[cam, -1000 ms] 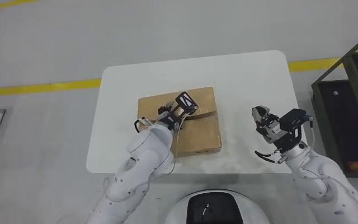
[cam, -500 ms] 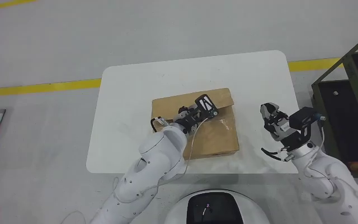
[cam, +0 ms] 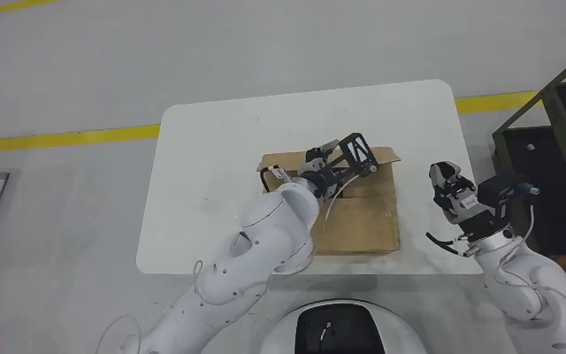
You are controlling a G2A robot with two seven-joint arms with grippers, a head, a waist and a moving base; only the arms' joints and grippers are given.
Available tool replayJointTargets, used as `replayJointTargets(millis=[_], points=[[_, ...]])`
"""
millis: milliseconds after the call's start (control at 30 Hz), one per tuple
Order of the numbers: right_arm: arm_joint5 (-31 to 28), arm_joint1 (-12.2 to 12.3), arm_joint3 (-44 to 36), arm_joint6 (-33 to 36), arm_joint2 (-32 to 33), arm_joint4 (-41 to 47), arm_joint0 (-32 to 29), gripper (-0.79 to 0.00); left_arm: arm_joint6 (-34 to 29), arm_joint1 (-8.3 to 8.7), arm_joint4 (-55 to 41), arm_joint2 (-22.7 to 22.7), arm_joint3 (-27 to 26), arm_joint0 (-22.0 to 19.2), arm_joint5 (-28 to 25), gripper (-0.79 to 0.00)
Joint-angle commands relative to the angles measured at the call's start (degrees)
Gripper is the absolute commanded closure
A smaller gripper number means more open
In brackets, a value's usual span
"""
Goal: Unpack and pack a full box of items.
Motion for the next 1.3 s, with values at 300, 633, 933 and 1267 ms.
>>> replayJointTargets(millis=[300, 633, 933, 1267], points=[[1.5, -0.1, -1.2, 0.4, 0.5, 0.2, -0.9, 0.0, 5.3, -4.26, 1.3, 1.9, 19.2, -15.7, 1.0, -0.785], [1.5, -0.1, -1.3, 0.2, 1.3, 0.6, -2.0, 0.0, 8.0, -9.2, -0.6, 7.1, 37.6, -23.1, 2.5, -0.785], [1.2, -0.2, -1.3, 0.5, 1.5, 1.3, -1.9, 0.0, 9.4, -11.48, -1.0, 8.1, 44.3, -24.2, 3.1, -0.785], [0.5, -0.2, -1.1, 1.5, 0.6, 0.7, -0.4, 0.0, 9.4, -12.03, 0.4, 6.3, 45.4, -23.0, 3.1, -0.785]])
